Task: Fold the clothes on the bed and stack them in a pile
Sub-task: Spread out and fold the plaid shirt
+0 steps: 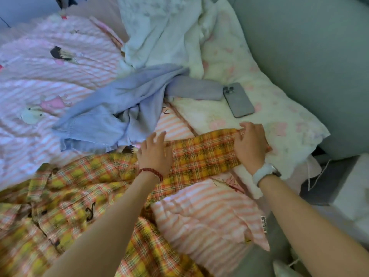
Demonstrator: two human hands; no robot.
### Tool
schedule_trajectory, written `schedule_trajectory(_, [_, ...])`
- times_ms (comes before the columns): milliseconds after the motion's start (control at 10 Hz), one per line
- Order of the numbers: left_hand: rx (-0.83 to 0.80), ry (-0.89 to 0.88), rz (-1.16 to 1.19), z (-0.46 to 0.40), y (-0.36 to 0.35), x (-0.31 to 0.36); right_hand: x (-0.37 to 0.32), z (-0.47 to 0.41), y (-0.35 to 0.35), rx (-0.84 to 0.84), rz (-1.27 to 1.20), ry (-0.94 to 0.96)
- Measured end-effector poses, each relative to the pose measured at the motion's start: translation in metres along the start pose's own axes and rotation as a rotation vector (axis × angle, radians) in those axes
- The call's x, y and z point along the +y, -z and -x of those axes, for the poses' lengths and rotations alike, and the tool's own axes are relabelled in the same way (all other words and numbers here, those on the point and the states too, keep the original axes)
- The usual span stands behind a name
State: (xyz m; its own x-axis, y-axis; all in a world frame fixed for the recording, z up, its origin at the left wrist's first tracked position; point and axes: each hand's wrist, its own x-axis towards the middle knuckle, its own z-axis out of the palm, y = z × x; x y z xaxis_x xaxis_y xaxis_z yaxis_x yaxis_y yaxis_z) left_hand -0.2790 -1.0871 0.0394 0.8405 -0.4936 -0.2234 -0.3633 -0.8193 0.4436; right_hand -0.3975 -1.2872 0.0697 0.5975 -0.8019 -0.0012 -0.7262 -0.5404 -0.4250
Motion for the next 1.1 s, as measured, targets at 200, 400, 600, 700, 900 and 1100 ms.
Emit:
schedule_trajectory(200, [-0.315,0.029,-0.170,0.046,-0.064,-0.019,0.022,0.068,-0.043,-0.218,-0.557,-0.668])
schedule_trajectory(400, [-0.521,0.058,-0.070,0.045,-0.063,-0.043,0.002,0.056,-0.049,-0.050,-1.201,-0.941])
schedule_trajectory(600, [-0.167,0.264,0.719,0.074,0.014,-0.066,-0.074,0.074,-0.034,0.075,-0.868,-0.289])
schedule_trajectory(700, [-0.028,0.442,1.113,0.120,0.055,-0.100,-0.125,0.111,-0.036,-0.022,-0.800,0.128])
schedule_trajectory(900, [0.386,0.727,1.674,0.244,0.112,-0.212,-0.220,0.241,-0.061,-0.253,-0.581,0.948])
schedule_trajectory(1100, [0.443,1.157,1.634,0.359,0.088,-0.304,-0.205,0.371,-0.129,-1.015,-0.079,1.319])
